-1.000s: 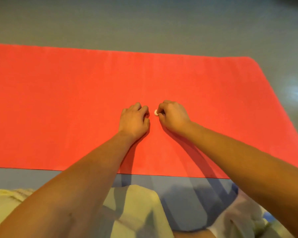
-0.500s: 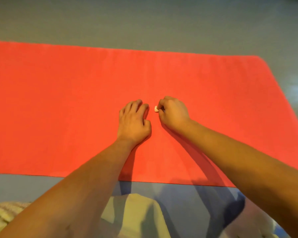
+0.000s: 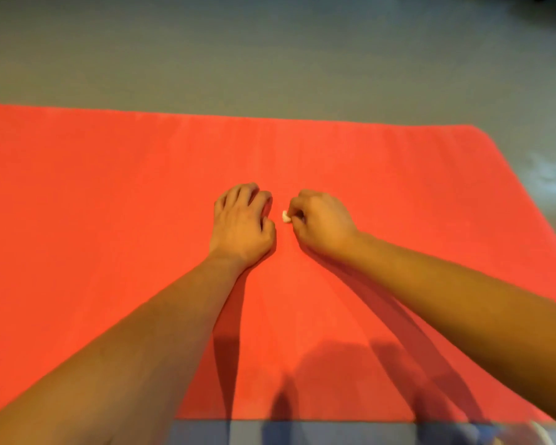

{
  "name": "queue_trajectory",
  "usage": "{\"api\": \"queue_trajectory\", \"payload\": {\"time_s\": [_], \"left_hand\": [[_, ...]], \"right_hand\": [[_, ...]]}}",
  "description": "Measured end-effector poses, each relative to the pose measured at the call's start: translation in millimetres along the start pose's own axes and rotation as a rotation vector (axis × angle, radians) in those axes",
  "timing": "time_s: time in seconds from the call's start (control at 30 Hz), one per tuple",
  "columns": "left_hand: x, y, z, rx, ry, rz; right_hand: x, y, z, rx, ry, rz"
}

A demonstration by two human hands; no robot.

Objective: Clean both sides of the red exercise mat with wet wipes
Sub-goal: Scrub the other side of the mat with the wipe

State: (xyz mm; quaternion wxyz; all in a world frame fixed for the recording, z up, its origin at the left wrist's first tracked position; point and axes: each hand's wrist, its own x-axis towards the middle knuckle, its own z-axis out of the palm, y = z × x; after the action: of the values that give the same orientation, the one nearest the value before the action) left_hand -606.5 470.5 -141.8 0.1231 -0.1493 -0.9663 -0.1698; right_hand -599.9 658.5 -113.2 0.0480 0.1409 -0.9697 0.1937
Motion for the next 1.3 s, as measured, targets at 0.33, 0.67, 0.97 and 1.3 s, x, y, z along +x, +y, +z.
{"api": "queue_trajectory", "payload": {"time_s": [0.33, 0.67, 0.97, 1.3], "left_hand": [[40, -4, 22, 0.008, -0.076, 0.018], [45, -3, 18, 0.020, -0.092, 0.035], [45, -1, 20, 0.030, -0.074, 0.031], [47, -1, 18, 0.033, -0.062, 0.037]], "right_hand": [[184, 77, -4, -0.068, 0.075, 0.217], [175, 78, -6, -0.096, 0.089, 0.158], [219, 91, -5, -0.102, 0.113, 0.244], [203, 91, -12, -0.078, 0.065, 0.206]]}}
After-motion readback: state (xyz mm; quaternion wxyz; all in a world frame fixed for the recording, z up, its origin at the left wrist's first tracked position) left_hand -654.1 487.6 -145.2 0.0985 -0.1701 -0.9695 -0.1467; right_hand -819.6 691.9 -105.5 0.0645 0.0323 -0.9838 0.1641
